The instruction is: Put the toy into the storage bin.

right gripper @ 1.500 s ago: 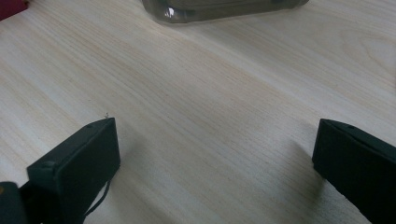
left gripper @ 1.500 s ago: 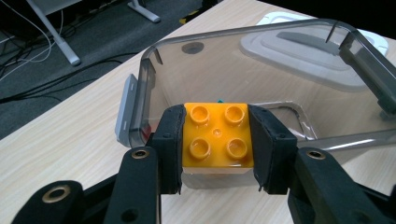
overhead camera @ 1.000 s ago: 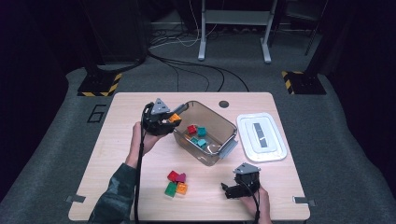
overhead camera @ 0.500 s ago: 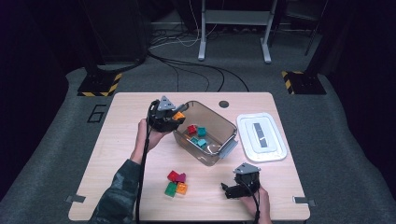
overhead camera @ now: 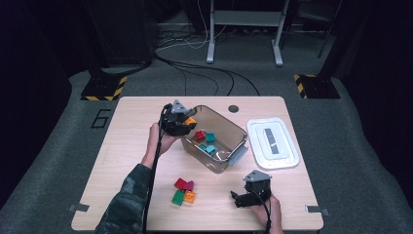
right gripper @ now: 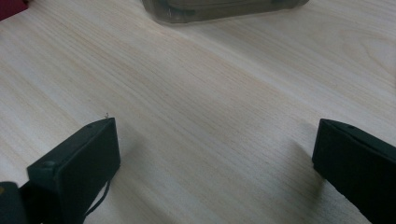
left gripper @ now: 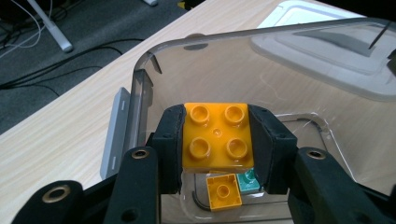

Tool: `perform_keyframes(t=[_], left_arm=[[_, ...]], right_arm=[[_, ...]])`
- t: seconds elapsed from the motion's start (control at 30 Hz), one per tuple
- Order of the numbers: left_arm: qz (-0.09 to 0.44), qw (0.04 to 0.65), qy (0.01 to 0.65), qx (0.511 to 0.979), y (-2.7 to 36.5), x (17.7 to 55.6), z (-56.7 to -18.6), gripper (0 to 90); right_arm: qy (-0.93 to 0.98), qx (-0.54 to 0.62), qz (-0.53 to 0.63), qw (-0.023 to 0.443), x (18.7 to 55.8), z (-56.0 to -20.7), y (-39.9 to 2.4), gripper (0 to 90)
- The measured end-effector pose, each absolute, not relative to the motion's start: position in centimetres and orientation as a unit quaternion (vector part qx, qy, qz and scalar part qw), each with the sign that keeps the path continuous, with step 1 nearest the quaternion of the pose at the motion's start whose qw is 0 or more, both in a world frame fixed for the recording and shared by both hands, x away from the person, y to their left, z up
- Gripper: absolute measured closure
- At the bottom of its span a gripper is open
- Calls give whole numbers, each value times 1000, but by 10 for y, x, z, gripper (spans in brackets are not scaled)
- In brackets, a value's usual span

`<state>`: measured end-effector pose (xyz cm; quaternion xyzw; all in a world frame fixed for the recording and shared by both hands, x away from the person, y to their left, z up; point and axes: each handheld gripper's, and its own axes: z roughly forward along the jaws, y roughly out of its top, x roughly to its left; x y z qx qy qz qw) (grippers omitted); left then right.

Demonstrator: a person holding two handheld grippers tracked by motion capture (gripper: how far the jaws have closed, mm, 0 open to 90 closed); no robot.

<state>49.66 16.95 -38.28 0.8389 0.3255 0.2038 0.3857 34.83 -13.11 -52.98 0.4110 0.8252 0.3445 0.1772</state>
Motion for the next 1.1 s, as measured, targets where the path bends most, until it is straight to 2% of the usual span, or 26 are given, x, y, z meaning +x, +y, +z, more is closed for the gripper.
perform_keyframes(t=[0.43,0.8,0.93,1.1], left_arm=[[198,362,344,843,161,513,-399,579],[206,372,354,833,173,497,-394,277],[213,380,348,830,180,485,-390,209],[222,387,343,827,189,468,-387,167]], right_arm=[[825,411,344,177,348,-530,-131,1],[825,414,343,175,348,-530,-131,1],[825,414,343,175,348,-530,-131,1],[825,411,345,177,348,-530,-131,1]])
